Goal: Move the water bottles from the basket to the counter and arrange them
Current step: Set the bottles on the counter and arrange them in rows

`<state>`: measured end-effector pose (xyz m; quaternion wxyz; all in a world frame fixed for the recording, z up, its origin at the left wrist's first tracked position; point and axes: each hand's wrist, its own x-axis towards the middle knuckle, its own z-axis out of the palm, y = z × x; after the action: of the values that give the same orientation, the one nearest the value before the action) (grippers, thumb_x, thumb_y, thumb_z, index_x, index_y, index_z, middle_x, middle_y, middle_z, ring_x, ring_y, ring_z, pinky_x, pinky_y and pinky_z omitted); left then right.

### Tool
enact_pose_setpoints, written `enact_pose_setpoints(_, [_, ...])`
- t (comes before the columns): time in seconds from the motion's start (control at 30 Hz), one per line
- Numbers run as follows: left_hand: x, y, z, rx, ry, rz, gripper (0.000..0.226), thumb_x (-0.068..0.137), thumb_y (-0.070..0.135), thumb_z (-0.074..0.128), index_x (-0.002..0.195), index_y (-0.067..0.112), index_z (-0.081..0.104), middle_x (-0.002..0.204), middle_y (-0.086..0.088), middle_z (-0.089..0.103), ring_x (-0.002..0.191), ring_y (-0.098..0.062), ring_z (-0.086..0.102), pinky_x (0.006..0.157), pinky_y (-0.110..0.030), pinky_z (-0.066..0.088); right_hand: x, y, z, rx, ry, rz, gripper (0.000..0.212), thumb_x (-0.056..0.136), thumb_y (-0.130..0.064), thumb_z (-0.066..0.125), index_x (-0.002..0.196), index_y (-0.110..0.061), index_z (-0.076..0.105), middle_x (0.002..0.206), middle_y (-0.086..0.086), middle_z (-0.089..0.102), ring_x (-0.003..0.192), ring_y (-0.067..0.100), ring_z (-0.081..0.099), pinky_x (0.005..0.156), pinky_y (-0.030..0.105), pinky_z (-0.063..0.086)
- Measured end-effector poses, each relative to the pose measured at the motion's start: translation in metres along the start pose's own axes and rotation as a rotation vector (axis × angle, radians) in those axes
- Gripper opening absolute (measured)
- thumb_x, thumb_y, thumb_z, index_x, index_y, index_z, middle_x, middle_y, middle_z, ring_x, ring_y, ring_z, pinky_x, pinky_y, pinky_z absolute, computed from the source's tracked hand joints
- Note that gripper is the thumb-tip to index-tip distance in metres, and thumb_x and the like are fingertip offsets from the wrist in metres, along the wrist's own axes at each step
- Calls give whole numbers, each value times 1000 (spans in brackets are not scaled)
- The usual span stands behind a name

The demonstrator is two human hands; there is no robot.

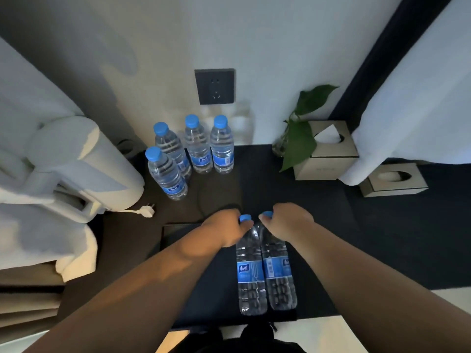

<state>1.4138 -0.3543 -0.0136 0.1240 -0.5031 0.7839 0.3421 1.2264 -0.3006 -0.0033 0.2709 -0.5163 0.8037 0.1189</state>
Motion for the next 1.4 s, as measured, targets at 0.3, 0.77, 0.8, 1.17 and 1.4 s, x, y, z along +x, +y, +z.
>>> enact_pose_setpoints(0.3, [18,13,8,-138,85,-125,43,90,50,62,66,14,58,61,1,57,63,-18,56,56,-29,37,14,-13,2,62,-90,63,45,83,-69,60,81,-24,57,77,-1,65,66,17,63,54,33,44])
enact_pose_setpoints(0.77, [-46,-7,-64,4,-161,-54,51,96,53,54,88,7,73,85,-12,71,73,-23,60,67,-34,46,-16,-49,-63,246,-98,-378,37,70,-52,68,57,-19,55,56,-2,51,51,13,50,51,33,38])
enact_pose_setpoints(0.8, [-52,-10,-68,-8,-122,-34,49,96,52,55,86,7,72,82,-11,70,70,-21,58,64,-33,45,-18,-53,-68,243,-82,-403,37,70,-51,69,58,-19,57,57,-1,54,52,12,52,51,32,39])
enact_pose_setpoints(1.17, [-82,-15,-161,19,260,97,35,92,44,65,74,14,61,67,0,56,59,-13,50,52,-29,35,-36,-91,-142,239,159,-535,33,82,-43,76,71,-13,66,65,2,61,53,12,51,53,32,40])
enact_pose_setpoints(1.4, [-83,-9,-176,-13,515,105,26,93,41,63,87,16,58,78,-2,63,71,-20,59,62,-35,48,-42,-114,-159,258,376,-519,24,82,-37,75,77,-17,64,74,1,64,66,17,62,56,35,48])
